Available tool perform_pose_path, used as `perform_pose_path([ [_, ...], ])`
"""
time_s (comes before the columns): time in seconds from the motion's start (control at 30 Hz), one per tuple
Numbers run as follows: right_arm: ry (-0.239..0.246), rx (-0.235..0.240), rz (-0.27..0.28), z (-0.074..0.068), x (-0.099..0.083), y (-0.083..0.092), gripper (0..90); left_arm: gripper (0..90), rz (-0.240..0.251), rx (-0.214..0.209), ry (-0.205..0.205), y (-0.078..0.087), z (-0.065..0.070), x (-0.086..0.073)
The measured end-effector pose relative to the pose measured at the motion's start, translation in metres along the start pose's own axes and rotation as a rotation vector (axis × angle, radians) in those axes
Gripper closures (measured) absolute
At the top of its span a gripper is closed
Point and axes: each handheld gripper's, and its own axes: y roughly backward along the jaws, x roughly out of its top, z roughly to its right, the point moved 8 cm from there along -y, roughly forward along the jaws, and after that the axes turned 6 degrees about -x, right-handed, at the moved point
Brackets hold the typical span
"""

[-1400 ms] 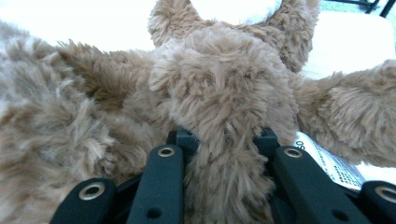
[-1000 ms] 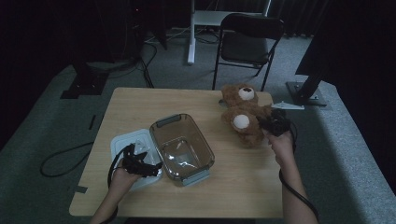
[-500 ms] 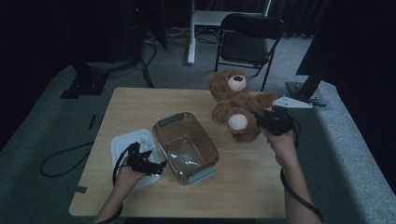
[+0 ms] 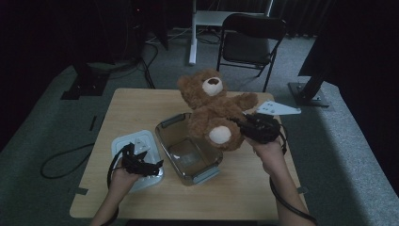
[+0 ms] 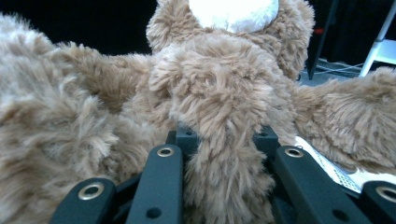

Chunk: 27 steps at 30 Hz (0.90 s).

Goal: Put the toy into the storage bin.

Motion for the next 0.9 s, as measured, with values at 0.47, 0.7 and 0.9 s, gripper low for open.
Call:
perform_pose_path([
  [0.47, 0.049, 0.039, -0.092, -0.047, -0.021, -0.046, 71.8, 0.6, 0.004, 0.110, 0.114, 0.041, -0.047, -0.044],
  [0.7, 0.052, 0.028, -0.161, -0.058, -0.048, -0.065, 69.8, 0.6, -0.020, 0.177, 0.154, 0.055, -0.065, -0.071],
  [0.9, 0.052, 0.005, -0.231, -0.060, -0.076, -0.080, 69.2, 0.6, -0.031, 0.215, 0.208, 0.061, -0.082, -0.093],
])
